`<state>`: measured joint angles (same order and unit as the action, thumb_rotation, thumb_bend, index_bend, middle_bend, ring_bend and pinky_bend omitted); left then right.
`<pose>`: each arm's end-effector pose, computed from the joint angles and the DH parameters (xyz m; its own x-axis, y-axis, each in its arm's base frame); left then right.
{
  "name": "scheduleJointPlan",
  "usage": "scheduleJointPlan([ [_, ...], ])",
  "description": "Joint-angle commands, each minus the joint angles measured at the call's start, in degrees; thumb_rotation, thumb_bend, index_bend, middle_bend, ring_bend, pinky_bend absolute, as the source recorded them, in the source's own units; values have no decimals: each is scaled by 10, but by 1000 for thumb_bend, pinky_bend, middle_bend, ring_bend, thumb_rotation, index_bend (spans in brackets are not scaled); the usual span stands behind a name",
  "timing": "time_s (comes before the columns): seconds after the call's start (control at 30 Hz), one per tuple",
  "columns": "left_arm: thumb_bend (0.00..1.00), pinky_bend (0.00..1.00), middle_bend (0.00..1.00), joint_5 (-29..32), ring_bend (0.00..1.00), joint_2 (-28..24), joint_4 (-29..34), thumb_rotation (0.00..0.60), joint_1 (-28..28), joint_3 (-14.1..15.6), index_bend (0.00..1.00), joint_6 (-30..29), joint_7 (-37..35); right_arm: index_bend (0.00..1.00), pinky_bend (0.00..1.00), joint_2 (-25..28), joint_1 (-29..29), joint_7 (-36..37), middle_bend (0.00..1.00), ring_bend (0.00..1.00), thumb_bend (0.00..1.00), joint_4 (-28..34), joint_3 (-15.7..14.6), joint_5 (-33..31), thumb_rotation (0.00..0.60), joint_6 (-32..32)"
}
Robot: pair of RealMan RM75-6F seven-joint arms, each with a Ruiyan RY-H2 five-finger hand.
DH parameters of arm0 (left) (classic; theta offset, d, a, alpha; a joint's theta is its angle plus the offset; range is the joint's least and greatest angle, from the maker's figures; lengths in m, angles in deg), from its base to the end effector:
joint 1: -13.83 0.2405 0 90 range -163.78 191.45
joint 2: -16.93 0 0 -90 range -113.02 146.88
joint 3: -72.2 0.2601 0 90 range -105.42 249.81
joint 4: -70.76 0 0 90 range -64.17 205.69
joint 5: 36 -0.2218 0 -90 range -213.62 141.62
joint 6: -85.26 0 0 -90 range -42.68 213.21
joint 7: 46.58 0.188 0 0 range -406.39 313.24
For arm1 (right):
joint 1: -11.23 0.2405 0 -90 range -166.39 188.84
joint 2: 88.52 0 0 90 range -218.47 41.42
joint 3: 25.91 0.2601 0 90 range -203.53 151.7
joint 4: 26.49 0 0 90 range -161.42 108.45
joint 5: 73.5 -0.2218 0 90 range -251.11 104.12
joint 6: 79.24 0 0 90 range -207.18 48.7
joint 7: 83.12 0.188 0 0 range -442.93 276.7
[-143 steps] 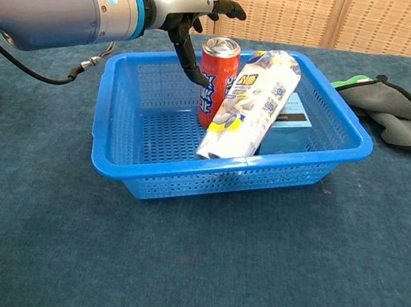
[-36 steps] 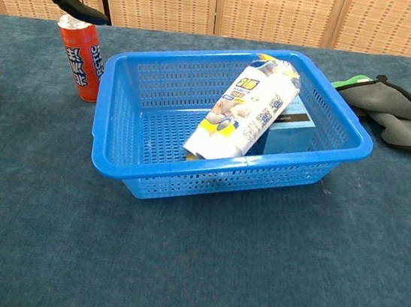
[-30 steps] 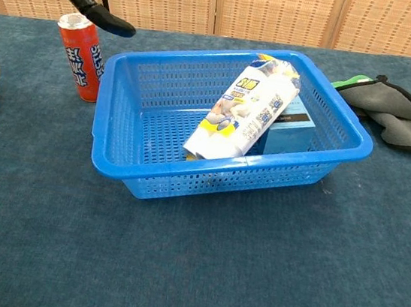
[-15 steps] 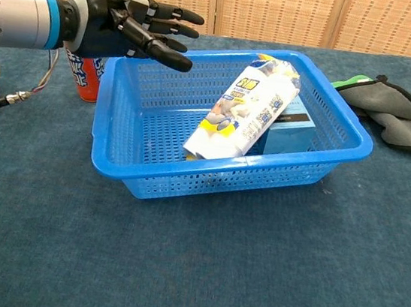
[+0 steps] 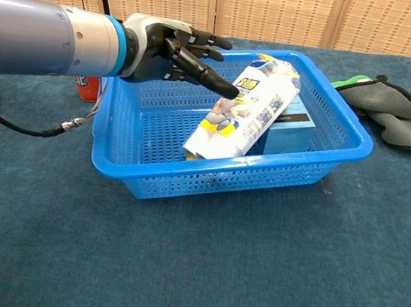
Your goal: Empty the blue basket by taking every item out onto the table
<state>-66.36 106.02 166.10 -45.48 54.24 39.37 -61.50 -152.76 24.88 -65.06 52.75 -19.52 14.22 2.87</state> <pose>-0.0260 0.3896 -0.0773 -0.4581 0.6140 0.6427 0.8639 0.1373 0.4846 -0.3172 -0.2950 0.1790 0.3034 0.0656 0.9506 -0.9372 -0.1597 0.3102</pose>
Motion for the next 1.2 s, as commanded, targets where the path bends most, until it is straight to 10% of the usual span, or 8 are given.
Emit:
scheduleJointPlan([
  [0.03, 59, 0, 0, 53, 0, 31, -5, 600, -33, -8, 0, -30, 46, 0, 0, 1, 0, 1, 0, 0, 0, 0, 0, 0, 600, 1],
  [0.7, 84, 0, 0, 165, 0, 131, -103, 600, -95, -52, 0, -62, 165, 0, 0, 9, -3, 33, 0, 0, 0, -7, 6, -12, 600, -4],
  [1.03, 413, 269, 0, 211, 10, 181, -143, 600, -107, -78, 14, -138, 221, 0, 0, 11, -1, 39, 0, 0, 0, -5, 5, -11, 600, -10],
  [1.2, 617, 455, 100, 205, 238, 190, -141, 600, -98, -93, 300, -156, 242, 0, 0, 12, -1, 40, 0, 0, 0, -3, 5, -11, 600, -12],
])
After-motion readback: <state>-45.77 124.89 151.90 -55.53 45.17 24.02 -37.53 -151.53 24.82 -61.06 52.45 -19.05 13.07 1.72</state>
